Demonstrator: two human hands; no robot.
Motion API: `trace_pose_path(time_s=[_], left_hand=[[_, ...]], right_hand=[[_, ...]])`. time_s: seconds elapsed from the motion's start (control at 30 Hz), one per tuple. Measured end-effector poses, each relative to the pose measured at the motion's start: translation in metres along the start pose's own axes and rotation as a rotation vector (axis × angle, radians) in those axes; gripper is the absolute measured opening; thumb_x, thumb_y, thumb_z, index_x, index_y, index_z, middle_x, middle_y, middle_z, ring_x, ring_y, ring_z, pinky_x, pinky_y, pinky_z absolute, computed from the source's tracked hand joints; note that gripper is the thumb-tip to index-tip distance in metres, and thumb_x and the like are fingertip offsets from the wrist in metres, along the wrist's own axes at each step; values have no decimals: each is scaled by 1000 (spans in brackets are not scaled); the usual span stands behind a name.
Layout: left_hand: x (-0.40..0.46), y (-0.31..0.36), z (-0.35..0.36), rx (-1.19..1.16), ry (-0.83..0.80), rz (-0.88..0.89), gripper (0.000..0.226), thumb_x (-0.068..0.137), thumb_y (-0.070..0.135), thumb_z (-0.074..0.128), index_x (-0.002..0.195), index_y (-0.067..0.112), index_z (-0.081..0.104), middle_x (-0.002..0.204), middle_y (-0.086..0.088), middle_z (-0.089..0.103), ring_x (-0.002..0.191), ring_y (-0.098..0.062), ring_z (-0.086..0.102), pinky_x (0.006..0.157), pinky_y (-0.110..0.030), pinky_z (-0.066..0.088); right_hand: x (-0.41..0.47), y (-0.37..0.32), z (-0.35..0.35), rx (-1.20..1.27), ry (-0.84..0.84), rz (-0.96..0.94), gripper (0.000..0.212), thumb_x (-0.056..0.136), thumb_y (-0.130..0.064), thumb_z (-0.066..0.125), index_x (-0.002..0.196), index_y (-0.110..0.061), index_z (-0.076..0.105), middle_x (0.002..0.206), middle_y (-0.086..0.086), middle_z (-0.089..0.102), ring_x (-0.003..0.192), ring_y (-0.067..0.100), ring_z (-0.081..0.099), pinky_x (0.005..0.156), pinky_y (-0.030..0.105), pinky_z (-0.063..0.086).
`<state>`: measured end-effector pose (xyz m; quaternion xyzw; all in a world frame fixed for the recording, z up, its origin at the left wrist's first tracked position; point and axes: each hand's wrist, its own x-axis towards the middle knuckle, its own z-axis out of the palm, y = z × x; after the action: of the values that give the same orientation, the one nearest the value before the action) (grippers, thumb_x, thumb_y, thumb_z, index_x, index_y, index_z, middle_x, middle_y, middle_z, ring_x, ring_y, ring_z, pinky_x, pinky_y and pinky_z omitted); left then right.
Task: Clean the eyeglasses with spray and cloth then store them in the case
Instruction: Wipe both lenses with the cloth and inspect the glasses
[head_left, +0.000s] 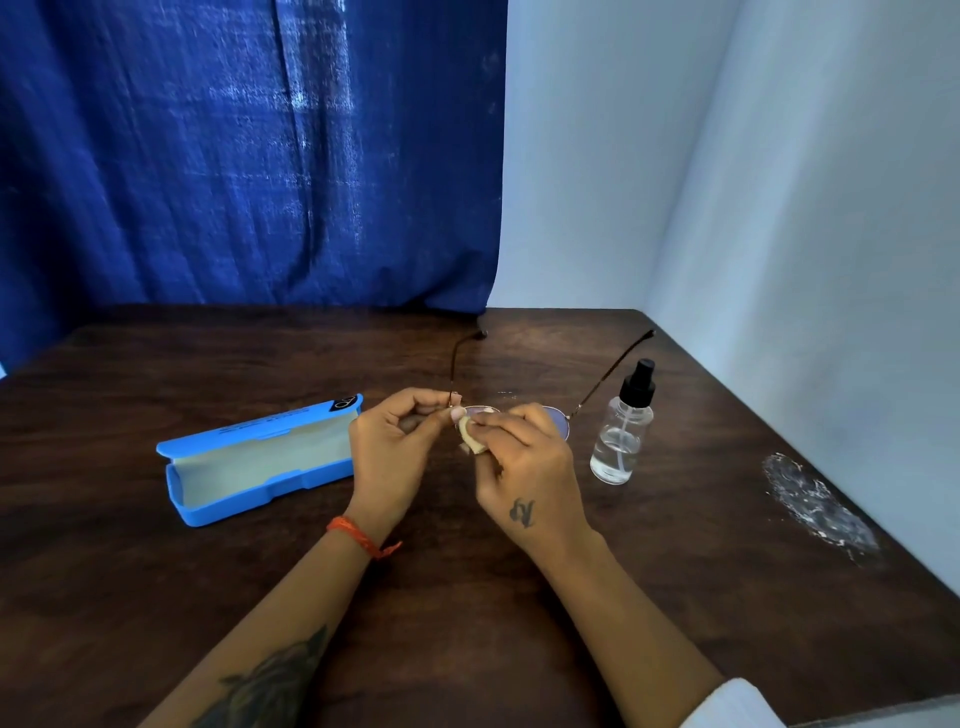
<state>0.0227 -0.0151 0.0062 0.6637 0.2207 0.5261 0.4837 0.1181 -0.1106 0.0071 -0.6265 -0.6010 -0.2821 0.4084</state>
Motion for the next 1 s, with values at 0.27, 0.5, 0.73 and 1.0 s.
trace_pose_path(time_s=[0.27, 0.5, 0.73, 1.0], left_hand=[[-1, 1, 0, 35, 6, 8, 25, 76, 1, 69, 79, 26, 69, 73, 21, 71, 77, -2, 68, 70, -11, 51], [3, 3, -3, 71, 63, 21, 22, 76, 1, 69, 81, 23, 68, 81, 13, 69, 77, 3, 67, 70, -9, 50], [11, 6, -14, 35, 158, -3, 21, 76, 6, 71, 79, 27, 67, 85, 8, 71, 81, -2, 68, 75, -14, 53], [13, 6, -15, 1, 157, -49, 17, 76, 8, 71, 84, 22, 68, 86, 7, 70, 80, 1, 67, 71, -10, 50]], right_hand=[[-2, -4, 9, -133, -63, 32, 28, 76, -1, 69, 104, 2, 68, 108, 16, 68, 86, 25, 58, 81, 31, 51], [1, 3, 4, 187, 59, 101, 18, 68, 2, 76, 84, -8, 75, 87, 1, 74, 80, 19, 63, 77, 19, 47], [5, 10, -11, 410, 396, 505, 10, 82, -22, 65, 90, -17, 65, 83, -1, 66, 73, 15, 61, 59, 21, 47], [7, 23, -3, 430, 208, 793, 20, 90, -15, 59, 109, -13, 66, 97, -1, 68, 85, 8, 61, 73, 15, 46]])
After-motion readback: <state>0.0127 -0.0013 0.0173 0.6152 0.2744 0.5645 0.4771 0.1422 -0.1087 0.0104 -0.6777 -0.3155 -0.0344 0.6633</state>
